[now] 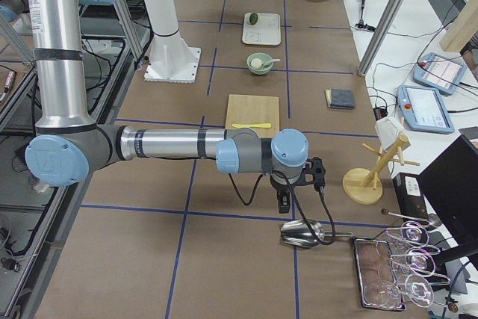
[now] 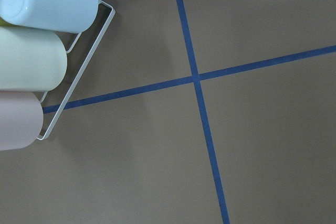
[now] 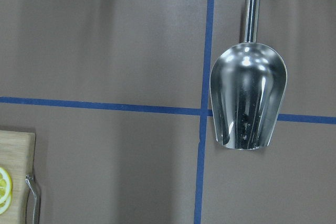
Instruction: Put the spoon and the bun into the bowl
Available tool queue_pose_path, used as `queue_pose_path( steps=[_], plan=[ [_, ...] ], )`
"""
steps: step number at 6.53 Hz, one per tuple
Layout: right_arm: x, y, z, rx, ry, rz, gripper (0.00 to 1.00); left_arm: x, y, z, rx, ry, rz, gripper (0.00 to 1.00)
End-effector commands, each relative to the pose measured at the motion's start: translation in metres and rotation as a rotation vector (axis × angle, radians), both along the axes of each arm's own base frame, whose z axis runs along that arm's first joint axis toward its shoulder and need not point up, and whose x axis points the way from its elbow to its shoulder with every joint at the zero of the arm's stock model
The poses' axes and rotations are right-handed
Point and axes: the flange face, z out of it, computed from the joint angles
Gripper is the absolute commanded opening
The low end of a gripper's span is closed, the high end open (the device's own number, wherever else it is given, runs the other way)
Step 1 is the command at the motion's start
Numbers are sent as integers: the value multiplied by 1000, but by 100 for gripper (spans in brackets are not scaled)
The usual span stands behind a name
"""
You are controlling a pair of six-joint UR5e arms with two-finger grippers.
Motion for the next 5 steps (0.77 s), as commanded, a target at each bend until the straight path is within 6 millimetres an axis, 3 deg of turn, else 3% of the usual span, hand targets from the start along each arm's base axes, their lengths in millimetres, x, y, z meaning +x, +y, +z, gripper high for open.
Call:
queue_pose_path(
  steps=[1, 5],
  plan=[
    [0, 1, -1, 4, 0, 0, 100, 0, 0, 0, 0, -1, 0, 100],
    [1, 3, 1, 7, 9, 1, 100, 0, 1, 1, 0, -1, 0, 100]
  ],
)
